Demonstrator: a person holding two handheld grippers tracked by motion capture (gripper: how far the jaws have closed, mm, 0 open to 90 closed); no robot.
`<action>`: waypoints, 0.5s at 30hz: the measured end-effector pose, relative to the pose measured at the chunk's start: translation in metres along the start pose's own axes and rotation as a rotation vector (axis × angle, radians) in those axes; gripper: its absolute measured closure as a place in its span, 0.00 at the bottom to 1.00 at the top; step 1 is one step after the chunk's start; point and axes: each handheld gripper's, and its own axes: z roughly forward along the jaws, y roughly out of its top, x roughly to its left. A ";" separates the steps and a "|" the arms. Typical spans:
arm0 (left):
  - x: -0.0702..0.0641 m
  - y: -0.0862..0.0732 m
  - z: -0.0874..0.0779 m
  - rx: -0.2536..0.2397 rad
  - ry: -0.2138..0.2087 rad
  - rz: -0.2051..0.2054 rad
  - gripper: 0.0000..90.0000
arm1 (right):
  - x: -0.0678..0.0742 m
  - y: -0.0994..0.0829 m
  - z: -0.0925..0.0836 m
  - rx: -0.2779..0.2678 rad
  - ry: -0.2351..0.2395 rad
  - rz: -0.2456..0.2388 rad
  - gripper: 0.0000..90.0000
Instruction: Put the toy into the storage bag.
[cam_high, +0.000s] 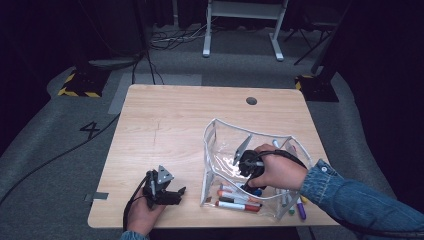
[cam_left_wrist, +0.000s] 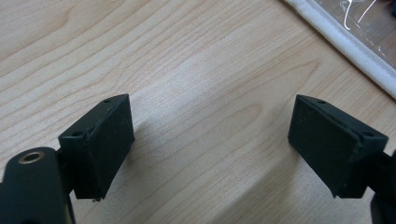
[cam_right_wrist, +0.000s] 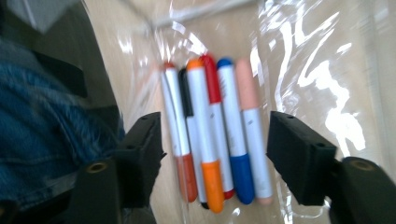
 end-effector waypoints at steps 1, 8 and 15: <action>0.000 0.000 0.000 0.000 0.000 0.000 0.16 | 0.000 0.000 -0.006 -0.027 -0.008 0.011 0.38; 0.000 0.000 0.000 0.000 0.001 0.003 0.16 | -0.005 -0.013 -0.048 -0.190 -0.075 0.055 0.39; 0.000 -0.002 -0.002 0.004 -0.003 0.004 0.16 | -0.010 -0.037 -0.083 -0.295 -0.117 0.097 0.40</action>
